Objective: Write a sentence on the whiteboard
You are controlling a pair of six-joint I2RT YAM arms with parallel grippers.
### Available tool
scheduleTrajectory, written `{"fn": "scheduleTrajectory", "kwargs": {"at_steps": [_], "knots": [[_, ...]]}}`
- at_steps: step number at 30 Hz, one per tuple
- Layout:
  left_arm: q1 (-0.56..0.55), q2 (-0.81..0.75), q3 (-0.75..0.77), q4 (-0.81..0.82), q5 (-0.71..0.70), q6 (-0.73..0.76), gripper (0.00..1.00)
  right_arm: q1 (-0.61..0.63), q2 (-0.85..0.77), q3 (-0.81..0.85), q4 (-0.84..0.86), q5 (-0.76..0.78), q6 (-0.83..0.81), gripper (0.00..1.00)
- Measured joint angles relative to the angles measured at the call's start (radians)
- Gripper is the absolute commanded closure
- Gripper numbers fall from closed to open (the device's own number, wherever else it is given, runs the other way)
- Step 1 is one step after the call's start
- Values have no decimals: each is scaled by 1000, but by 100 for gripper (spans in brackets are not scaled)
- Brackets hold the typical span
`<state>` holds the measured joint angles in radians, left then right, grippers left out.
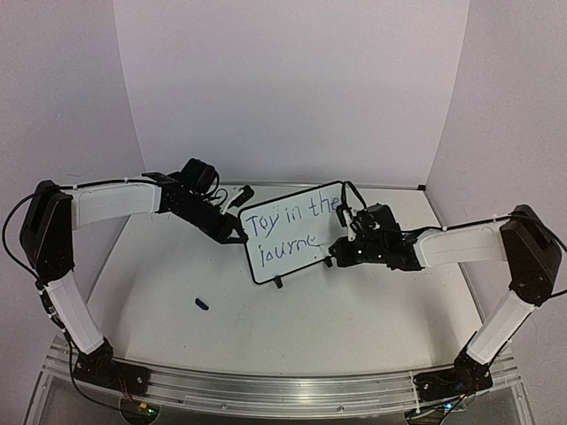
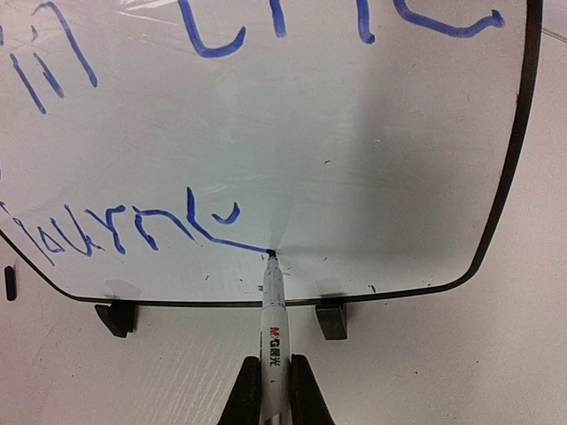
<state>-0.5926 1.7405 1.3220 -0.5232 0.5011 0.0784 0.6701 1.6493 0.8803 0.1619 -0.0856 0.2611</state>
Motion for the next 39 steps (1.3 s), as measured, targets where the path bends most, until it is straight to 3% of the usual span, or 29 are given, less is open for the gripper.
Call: {"fn": "scheduleTrajectory", "kwargs": {"at_steps": [11, 21, 39], "knots": [[-2, 0, 0, 2, -4, 0, 100, -2, -133, -17, 3, -24, -7, 100], [-4, 0, 0, 3, -5, 0, 100, -2, -76, -3, -2, -123, -18, 100], [-5, 4, 0, 10, -5, 0, 100, -2, -18, 42, 7, -94, -17, 100]]}}
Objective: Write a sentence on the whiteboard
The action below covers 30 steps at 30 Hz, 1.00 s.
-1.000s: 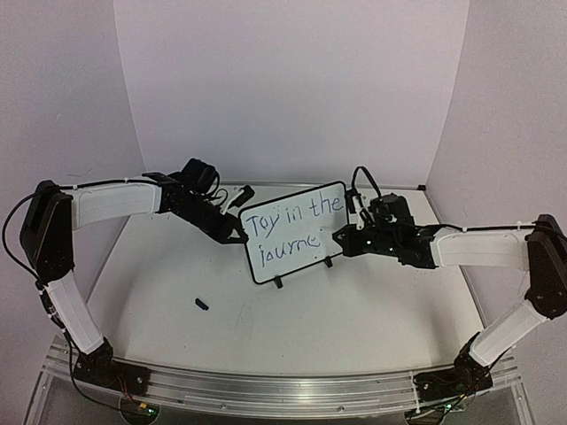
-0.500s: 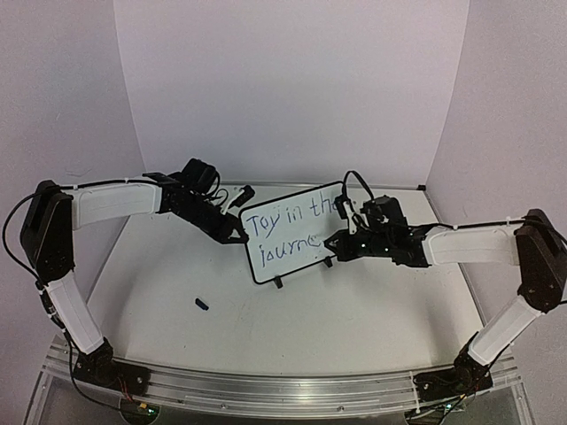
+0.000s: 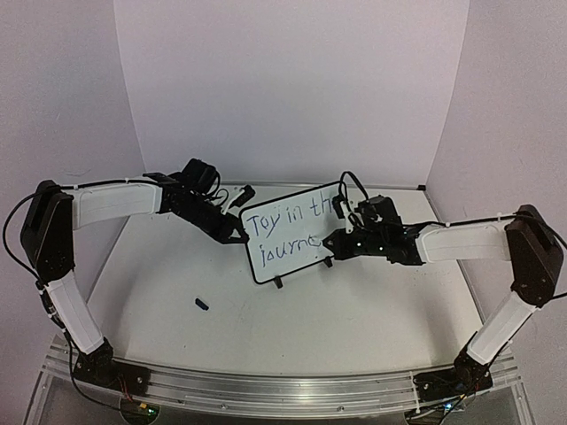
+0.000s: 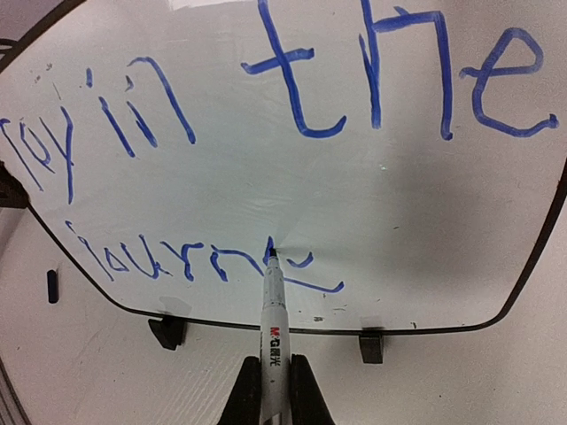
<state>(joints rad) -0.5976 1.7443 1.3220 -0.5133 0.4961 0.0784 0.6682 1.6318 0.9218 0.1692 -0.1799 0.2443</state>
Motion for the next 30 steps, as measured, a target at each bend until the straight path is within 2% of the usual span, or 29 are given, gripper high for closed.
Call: {"fn": "scheduleTrajectory", "kwargs": {"at_steps": [14, 30], "knots": [[0, 1, 0, 0, 1, -1, 100, 1, 2, 0, -1, 82, 7, 100], [0, 5, 6, -2, 2, -1, 100, 1, 2, -2, 0, 85, 23, 100]]}}
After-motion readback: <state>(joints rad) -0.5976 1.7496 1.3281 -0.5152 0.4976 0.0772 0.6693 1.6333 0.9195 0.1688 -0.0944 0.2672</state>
